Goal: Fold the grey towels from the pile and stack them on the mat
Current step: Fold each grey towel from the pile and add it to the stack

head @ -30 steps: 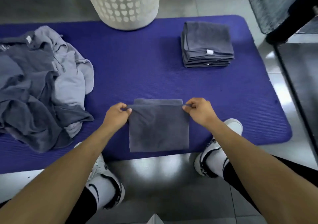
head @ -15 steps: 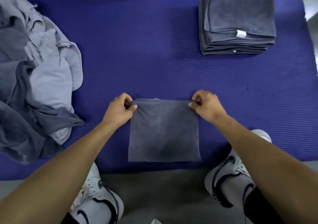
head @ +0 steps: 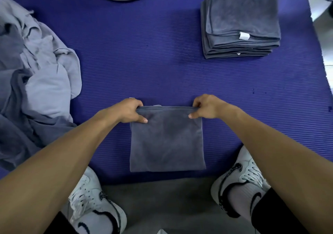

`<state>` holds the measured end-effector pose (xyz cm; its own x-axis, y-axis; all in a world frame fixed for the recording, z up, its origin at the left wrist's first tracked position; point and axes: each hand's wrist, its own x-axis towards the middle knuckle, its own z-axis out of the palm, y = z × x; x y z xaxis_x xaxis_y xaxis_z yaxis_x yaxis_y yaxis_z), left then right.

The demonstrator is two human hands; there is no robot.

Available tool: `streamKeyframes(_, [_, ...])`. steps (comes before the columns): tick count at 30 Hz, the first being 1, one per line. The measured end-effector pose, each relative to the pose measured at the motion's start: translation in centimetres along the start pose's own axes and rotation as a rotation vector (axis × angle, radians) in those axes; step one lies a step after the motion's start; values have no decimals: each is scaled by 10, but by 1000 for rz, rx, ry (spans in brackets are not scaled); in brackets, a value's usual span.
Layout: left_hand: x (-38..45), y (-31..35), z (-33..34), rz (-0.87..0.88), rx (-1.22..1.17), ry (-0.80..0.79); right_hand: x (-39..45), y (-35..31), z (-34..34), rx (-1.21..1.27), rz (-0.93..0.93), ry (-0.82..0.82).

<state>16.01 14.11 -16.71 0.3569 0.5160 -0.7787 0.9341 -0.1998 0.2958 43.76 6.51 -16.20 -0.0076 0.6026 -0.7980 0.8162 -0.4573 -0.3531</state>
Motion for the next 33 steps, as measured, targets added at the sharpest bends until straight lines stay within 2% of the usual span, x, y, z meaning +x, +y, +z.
streamKeyframes(4, [-2, 3, -7, -44, -34, -61, 3, 4, -4, 108, -14, -91])
streamKeyframes(7, [-3, 10, -12, -88, -208, -190, 0, 2, -8, 154, -27, -157])
streamKeyframes(11, [-7, 20, -18, -36, -286, -227, -12, -5, -21, 75, -76, -216])
streamKeyframes(14, [-20, 23, -31, 36, -275, -116, -29, -7, -39, 35, -102, -152])
streamKeyframes(18, [-53, 44, -47, 135, -303, 197, -69, -8, -81, -88, -223, 135])
streamKeyframes(21, [-81, 77, -56, 220, -283, 298, -108, -8, -107, -196, -286, 223])
streamKeyframes(24, [-98, 107, -75, 251, -300, 266, -142, 3, -126, -176, -323, 296])
streamKeyframes(26, [-104, 124, -92, 292, -336, 198, -159, 14, -138, -29, -318, 321])
streamKeyframes(29, [-106, 153, -111, 276, -356, 27, -170, 36, -151, 210, -245, 251])
streamKeyframes(33, [-84, 185, -129, 215, -267, -22, -160, 60, -171, 225, -183, 188])
